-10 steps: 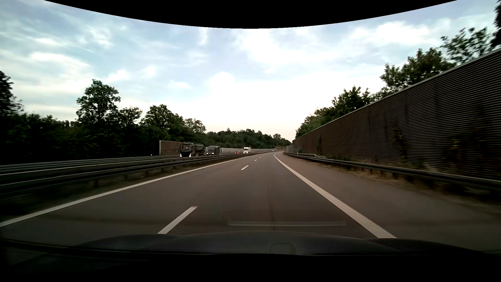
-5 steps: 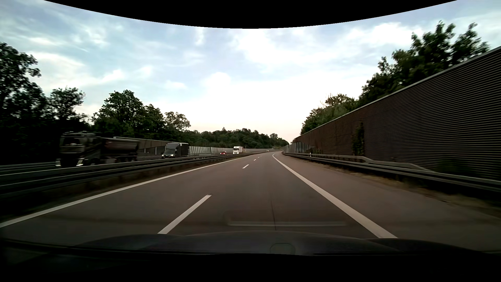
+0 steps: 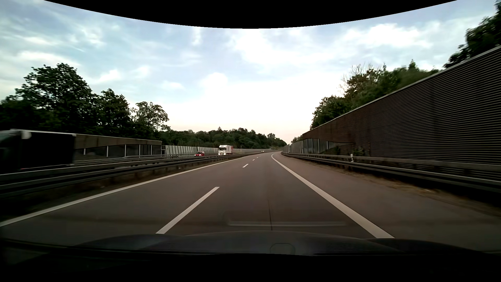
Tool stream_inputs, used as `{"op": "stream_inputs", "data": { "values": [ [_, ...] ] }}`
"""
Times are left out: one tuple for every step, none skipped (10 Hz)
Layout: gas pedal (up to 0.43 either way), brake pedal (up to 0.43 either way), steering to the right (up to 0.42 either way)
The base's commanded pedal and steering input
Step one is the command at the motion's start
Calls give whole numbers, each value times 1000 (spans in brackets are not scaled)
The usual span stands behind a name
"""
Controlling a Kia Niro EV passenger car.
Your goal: Follow the waypoints while adhering to traffic rules and regulations
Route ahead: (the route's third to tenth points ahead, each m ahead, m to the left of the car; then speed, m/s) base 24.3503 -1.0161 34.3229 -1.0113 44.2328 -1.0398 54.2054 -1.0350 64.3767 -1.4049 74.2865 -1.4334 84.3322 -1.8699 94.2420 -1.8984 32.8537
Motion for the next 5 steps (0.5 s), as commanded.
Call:
{"op": "stream_inputs", "data": {
  "values": [
    [268, 6, 4],
    [268, 6, 5],
    [268, 6, 4],
    [268, 6, 4],
    [268, 6, 4]
  ]
}}
